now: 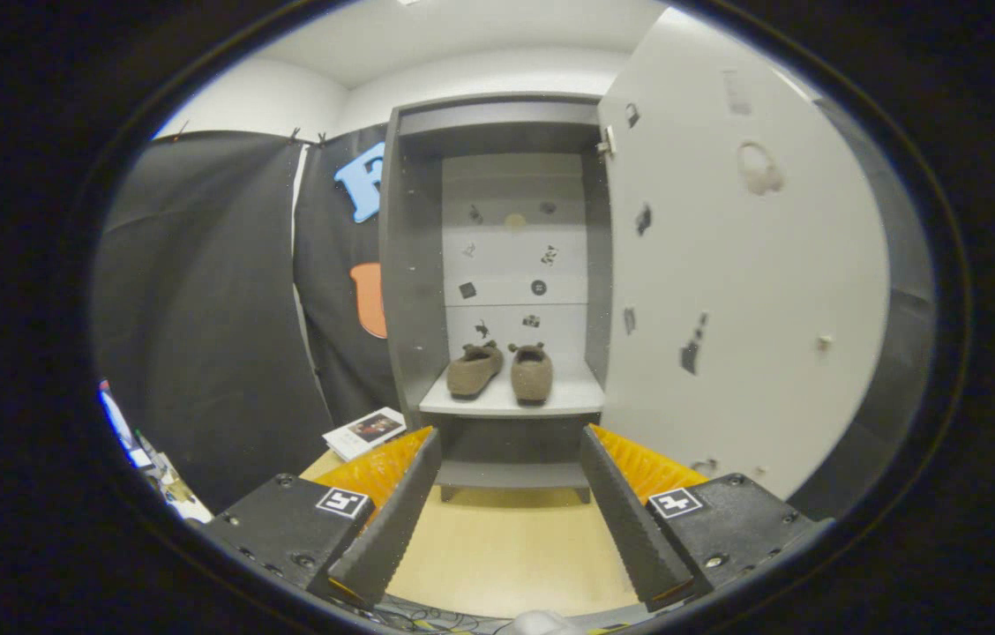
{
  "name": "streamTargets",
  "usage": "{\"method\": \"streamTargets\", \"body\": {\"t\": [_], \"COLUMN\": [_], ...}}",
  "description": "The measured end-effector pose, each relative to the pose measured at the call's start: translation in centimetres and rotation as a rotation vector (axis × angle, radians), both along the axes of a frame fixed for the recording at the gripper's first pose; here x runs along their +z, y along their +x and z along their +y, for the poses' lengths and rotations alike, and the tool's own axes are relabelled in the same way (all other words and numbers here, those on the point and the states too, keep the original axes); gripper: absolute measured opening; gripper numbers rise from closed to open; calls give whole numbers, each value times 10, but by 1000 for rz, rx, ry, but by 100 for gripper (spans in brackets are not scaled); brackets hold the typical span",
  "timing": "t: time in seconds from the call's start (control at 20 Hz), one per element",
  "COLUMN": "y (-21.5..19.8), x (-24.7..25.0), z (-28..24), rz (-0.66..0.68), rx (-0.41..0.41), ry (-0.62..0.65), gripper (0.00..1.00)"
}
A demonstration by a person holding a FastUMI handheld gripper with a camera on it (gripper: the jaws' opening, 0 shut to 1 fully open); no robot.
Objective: Open the shoe cabinet door, grab the shoes and put them into the shoe cabinet, then close the shoe cabinet door.
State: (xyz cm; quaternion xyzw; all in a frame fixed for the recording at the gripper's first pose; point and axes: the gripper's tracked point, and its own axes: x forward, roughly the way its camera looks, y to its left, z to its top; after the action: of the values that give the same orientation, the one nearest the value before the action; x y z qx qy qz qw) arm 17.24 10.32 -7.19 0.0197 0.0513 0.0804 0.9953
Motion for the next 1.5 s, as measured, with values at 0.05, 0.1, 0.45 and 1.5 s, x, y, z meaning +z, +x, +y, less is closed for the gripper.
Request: {"method": "streamTargets", "body": {"t": [0.05, 0.1, 0.45, 1.5], "y": [-13, -27, -67, 23], "x": [1, 2, 16, 28], "z": [-17, -36, -162, -217], "rz": [-3, -8, -58, -50], "rx": [-21, -45, -204, 216], "ry": [8, 21, 101, 34], "gripper": [100, 100, 100, 98]}}
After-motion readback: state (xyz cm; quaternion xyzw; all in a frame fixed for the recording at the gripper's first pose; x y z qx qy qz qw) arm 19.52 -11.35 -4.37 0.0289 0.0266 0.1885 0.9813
